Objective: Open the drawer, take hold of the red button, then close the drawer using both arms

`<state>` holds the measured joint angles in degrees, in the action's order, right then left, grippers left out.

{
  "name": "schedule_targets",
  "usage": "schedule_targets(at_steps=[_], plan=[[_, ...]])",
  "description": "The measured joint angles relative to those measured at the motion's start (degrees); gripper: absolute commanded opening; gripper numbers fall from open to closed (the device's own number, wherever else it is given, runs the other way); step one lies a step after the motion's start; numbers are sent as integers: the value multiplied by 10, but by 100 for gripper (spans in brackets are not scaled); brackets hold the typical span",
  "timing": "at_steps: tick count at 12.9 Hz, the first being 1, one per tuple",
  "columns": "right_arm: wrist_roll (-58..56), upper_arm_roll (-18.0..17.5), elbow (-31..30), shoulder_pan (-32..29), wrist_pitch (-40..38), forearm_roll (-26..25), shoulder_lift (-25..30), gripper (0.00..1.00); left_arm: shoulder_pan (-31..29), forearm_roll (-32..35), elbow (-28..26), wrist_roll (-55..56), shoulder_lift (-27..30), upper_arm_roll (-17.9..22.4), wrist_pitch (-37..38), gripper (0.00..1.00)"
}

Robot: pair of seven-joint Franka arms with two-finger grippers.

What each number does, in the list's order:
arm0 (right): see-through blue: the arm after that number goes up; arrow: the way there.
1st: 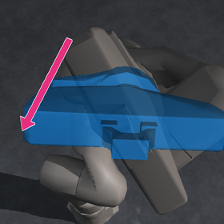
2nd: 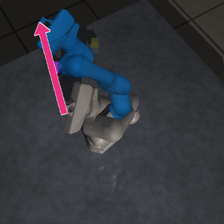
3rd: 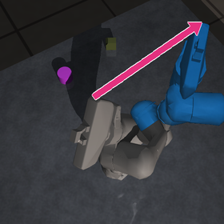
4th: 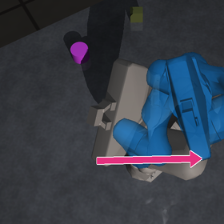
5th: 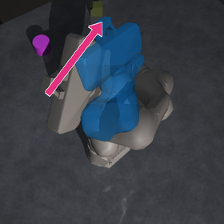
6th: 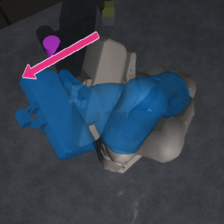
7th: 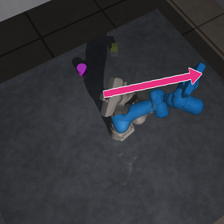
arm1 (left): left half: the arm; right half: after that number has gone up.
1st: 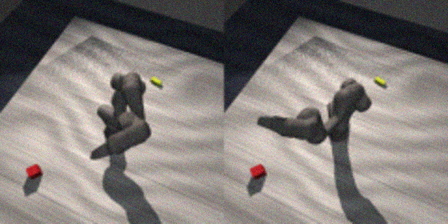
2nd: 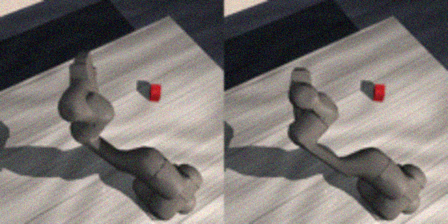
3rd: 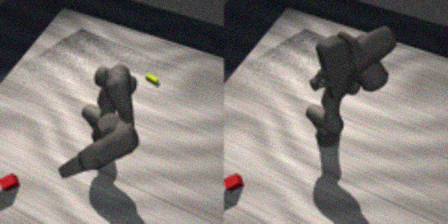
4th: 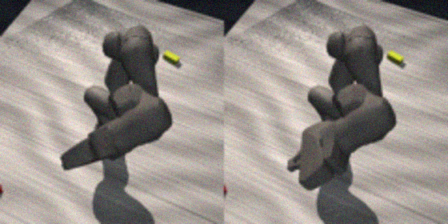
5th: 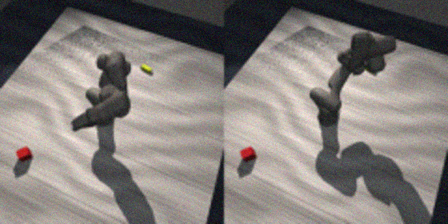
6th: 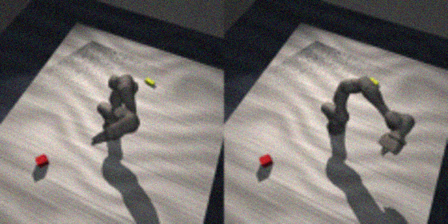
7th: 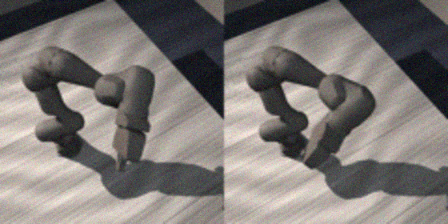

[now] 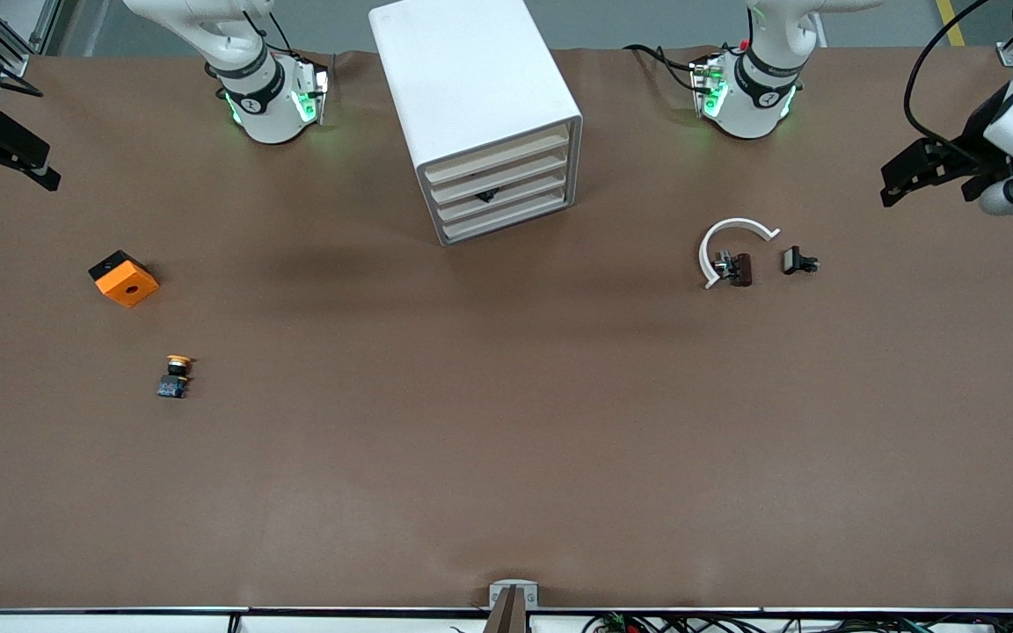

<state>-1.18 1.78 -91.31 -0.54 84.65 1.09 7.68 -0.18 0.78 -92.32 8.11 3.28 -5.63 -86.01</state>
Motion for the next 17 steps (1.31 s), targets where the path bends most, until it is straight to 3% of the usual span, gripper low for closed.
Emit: schedule_targets(at_steps=[7,12,17], plan=[[0,0,1,0,0,0,0,100,2,-45,53,58,-149,0,-14,100],[0,1,2,0,0,0,1,100,34,-74,65,237,-240,-8,-36,100],[0,3,2,-4,0,0,1,100,101,-103,76,435,-326,-11,-75,100]])
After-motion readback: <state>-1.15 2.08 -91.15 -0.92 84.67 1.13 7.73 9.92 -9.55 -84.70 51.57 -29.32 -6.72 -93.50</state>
